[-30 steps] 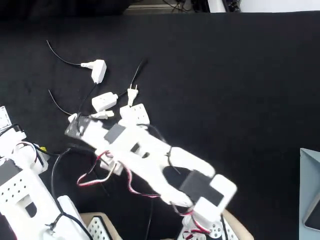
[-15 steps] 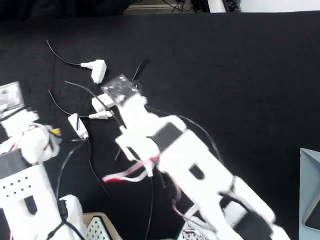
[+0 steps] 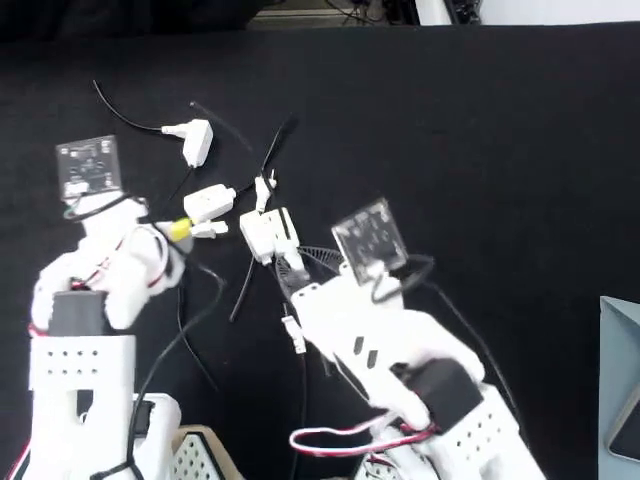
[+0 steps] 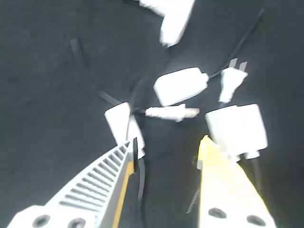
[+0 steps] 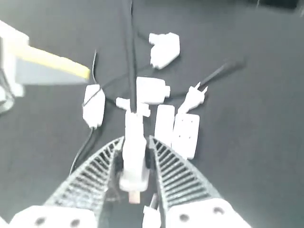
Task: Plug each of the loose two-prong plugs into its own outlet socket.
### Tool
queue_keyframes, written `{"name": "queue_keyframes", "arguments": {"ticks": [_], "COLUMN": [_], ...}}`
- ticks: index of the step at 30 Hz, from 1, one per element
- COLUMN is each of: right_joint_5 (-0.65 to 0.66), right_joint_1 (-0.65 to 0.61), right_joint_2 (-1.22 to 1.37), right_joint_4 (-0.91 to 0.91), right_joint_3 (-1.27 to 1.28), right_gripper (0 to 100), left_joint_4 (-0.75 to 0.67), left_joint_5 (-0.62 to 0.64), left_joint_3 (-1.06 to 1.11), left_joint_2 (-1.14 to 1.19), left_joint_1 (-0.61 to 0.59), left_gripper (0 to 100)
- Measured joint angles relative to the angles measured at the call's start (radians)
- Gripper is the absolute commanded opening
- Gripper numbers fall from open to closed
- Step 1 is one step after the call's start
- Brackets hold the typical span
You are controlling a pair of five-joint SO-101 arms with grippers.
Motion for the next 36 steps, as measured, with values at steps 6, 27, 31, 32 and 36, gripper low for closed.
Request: {"name": "queue_keyframes", "arguments": {"ticks": [6, 27, 31, 32, 36], "right_joint_5": [0.000, 0.000, 0.000, 0.000, 0.000], "right_joint_1": [-0.060, -0.115, -0.118, -0.118, -0.117], "right_joint_2": [-0.043, -0.044, -0.044, -0.044, -0.044], "right_joint_4": [-0.049, -0.101, -0.101, -0.101, -0.101], "right_joint_3": [0.075, 0.192, 0.192, 0.192, 0.192], "right_gripper": [1.4, 1.5, 1.5, 1.5, 1.5], "left_joint_4": [-0.153, -0.044, -0.041, -0.041, -0.038], "left_joint_5": [0.029, 0.029, -0.031, -0.055, -0.124], "left_joint_3": [0.089, 0.149, 0.235, 0.255, 0.313], "left_joint_2": [0.000, -0.341, -0.506, -0.542, -0.632], "left_joint_1": [0.118, 0.408, 0.459, 0.474, 0.531], "left_gripper": [22, 22, 22, 22, 22]}}
